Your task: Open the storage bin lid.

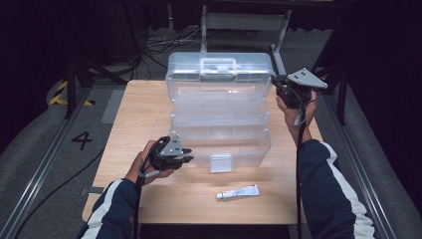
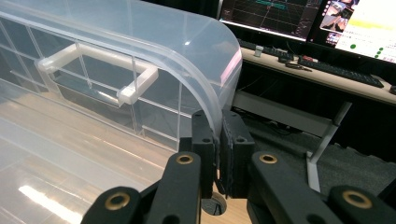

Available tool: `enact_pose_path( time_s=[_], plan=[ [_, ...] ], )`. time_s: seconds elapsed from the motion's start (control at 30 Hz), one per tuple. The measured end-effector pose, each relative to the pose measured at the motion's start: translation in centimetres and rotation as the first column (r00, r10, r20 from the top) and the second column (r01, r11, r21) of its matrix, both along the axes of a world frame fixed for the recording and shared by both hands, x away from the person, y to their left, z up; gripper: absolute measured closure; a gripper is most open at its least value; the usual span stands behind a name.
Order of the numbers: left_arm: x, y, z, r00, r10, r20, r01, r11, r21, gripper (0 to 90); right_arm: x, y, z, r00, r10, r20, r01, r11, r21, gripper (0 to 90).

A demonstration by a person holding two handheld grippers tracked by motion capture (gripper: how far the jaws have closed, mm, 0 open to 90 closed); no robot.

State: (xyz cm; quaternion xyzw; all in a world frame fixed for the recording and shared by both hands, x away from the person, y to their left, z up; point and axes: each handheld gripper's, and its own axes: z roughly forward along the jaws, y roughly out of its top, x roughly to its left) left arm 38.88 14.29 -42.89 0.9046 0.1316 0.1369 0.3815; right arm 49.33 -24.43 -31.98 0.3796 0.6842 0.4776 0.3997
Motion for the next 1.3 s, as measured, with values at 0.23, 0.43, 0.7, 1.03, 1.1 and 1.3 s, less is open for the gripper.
enact_pose_path(
  time_s=[0.23, 0.43, 0.7, 1.03, 1.1, 1.3],
  plan=[
    [0.0, 0.0, 0.1, 1.0000, -0.005, -0.003, 0.005, 0.9998, 0.017, 73.9, 0.6, -0.1, 0.0, 1.0000, 0.002, -0.007, -0.001, 0.9999, 0.016, 85.8],
    [0.2, 0.2, 0.2, 0.9998, -0.019, 0.002, 0.019, 0.9996, 0.021, 74.6, 1.4, -0.1, 0.1, 0.9999, 0.004, -0.011, -0.004, 0.9997, 0.023, 85.8],
    [0.5, 0.9, 0.1, 1.0000, 0.003, 0.004, -0.003, 0.9999, 0.017, 72.0, 2.5, 0.4, 0.5, 0.9991, -0.008, -0.042, 0.010, 0.9991, 0.042, 85.7],
    [0.5, 1.2, 0.1, 0.9996, 0.029, 0.003, -0.029, 0.9994, 0.016, 69.7, 4.4, 0.6, 0.5, 0.9988, -0.009, -0.049, 0.010, 0.9999, 0.013, 84.9],
    [0.4, 1.2, 0.1, 0.9995, 0.032, 0.003, -0.032, 0.9994, 0.016, 69.6, 4.9, 0.4, 0.6, 0.9978, -0.001, -0.066, 0.003, 0.9995, 0.032, 84.9],
    [0.3, 1.1, 0.1, 0.9989, 0.046, 0.012, -0.046, 0.9988, 0.019, 69.0, 5.8, 0.6, 0.7, 0.9968, -0.003, -0.080, 0.004, 0.9999, 0.010, 84.5]
  ],
)
